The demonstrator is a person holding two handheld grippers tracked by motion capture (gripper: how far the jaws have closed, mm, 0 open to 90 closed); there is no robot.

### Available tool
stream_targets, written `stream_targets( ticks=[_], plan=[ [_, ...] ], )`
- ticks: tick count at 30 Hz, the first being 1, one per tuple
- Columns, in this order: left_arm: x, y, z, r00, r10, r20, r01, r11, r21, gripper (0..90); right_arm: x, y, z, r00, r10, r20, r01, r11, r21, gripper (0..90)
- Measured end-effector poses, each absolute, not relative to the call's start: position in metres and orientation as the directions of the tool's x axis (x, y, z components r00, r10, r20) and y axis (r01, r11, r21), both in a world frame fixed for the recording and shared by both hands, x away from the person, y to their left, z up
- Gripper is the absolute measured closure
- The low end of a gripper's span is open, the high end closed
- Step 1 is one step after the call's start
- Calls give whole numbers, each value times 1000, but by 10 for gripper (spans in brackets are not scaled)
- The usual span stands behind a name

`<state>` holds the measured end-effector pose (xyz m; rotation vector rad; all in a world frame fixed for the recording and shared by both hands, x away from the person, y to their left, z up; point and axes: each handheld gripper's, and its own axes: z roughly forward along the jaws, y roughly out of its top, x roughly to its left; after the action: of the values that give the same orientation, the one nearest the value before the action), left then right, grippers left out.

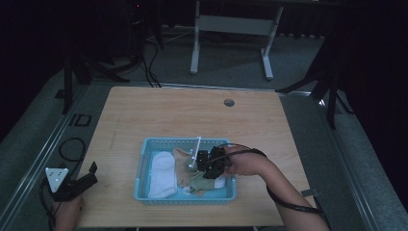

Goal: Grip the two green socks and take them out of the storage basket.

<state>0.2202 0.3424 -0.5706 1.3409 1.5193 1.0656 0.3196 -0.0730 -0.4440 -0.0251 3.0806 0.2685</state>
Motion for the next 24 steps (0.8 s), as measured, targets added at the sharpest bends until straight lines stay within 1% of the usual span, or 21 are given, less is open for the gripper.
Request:
stream_targets(
  ticks=[6,11,14,15,18,24],
  plan=[
    [220,342,-571,-90,995,-46,296,71,953,4,318,-77,-431,-998,-13,-59,-23,983,181,807],
    [221,342,-571,-92,995,-46,296,71,953,3,320,-85,-415,-998,10,-59,-4,976,218,807],
    [221,342,-571,-93,995,-45,299,71,952,3,320,-88,-408,-998,14,-67,-2,974,225,807],
    [221,342,-571,-93,995,-45,300,71,951,4,320,-93,-400,-997,22,-69,5,970,242,806],
    [221,342,-571,-91,995,-46,296,71,953,4,320,-100,-390,-996,36,-85,13,966,257,806],
    [221,342,-571,-93,995,-45,299,71,952,4,324,-121,-374,-990,90,-109,57,960,274,807]
  ],
)
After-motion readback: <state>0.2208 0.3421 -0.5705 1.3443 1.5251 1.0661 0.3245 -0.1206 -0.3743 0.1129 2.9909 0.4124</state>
